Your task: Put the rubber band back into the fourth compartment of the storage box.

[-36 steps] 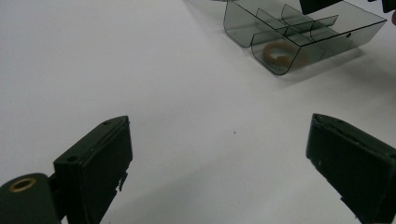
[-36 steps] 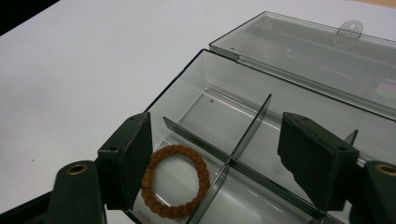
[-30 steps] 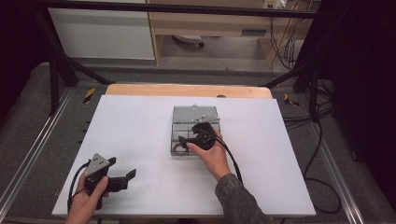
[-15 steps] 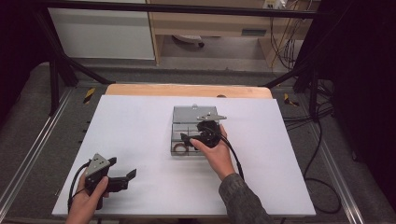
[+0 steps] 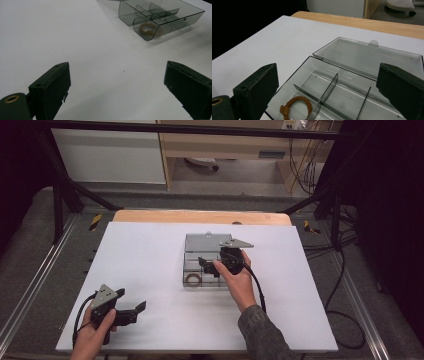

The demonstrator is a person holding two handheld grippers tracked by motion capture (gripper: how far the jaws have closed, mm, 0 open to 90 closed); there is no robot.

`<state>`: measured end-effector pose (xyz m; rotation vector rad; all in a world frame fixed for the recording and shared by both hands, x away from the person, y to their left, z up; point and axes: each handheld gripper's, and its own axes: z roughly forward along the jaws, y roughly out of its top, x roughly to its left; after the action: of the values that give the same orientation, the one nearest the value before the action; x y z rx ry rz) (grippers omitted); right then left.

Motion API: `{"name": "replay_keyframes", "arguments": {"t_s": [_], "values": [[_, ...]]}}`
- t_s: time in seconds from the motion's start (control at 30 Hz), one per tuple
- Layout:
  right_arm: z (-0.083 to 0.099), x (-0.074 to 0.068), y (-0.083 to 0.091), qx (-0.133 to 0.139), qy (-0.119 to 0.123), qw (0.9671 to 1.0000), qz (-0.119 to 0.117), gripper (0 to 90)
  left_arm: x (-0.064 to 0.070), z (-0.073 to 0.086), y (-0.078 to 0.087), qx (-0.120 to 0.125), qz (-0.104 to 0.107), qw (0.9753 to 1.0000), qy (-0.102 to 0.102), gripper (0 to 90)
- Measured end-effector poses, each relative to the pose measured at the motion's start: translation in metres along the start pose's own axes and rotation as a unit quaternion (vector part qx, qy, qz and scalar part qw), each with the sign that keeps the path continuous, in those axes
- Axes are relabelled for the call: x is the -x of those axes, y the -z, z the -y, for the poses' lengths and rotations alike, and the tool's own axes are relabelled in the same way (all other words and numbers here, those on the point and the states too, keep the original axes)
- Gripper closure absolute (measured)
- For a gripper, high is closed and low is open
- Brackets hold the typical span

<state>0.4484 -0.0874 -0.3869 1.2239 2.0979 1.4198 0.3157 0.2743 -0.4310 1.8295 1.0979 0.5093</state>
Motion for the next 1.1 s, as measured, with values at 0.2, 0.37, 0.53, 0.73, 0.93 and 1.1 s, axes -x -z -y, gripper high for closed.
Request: {"name": "replay_keyframes", "arguments": {"t_s": [0.2, 0.37, 0.53, 0.73, 0.93, 1.1], "values": [[-0.003, 0.005, 0.010, 0.012, 0.006, 0.9999, 0.000, 6.0, 0.000, 0.000, 0.000, 0.001, 0.000, 1.0000, 0.000, 6.5], [-0.006, 0.011, 0.022, 0.026, 0.005, 0.9997, 0.001, 6.6, 0.000, 0.000, 0.001, 0.002, 0.000, 1.0000, -0.002, 6.5], [-0.009, 0.017, 0.034, 0.038, 0.006, 0.9992, 0.004, 7.5, -0.001, 0.000, 0.001, 0.003, -0.001, 1.0000, -0.001, 6.5], [-0.011, 0.026, 0.050, 0.054, 0.007, 0.9985, 0.008, 7.5, 0.001, 0.000, 0.001, 0.004, -0.001, 1.0000, -0.004, 6.5], [-0.013, 0.034, 0.066, 0.077, 0.020, 0.9965, 0.026, 6.7, -0.001, 0.000, 0.002, 0.007, -0.005, 1.0000, -0.005, 6.4], [-0.013, 0.040, 0.080, 0.094, 0.021, 0.9948, 0.032, 6.7, 0.000, 0.000, 0.002, 0.005, -0.002, 0.9999, -0.010, 6.4]]}}
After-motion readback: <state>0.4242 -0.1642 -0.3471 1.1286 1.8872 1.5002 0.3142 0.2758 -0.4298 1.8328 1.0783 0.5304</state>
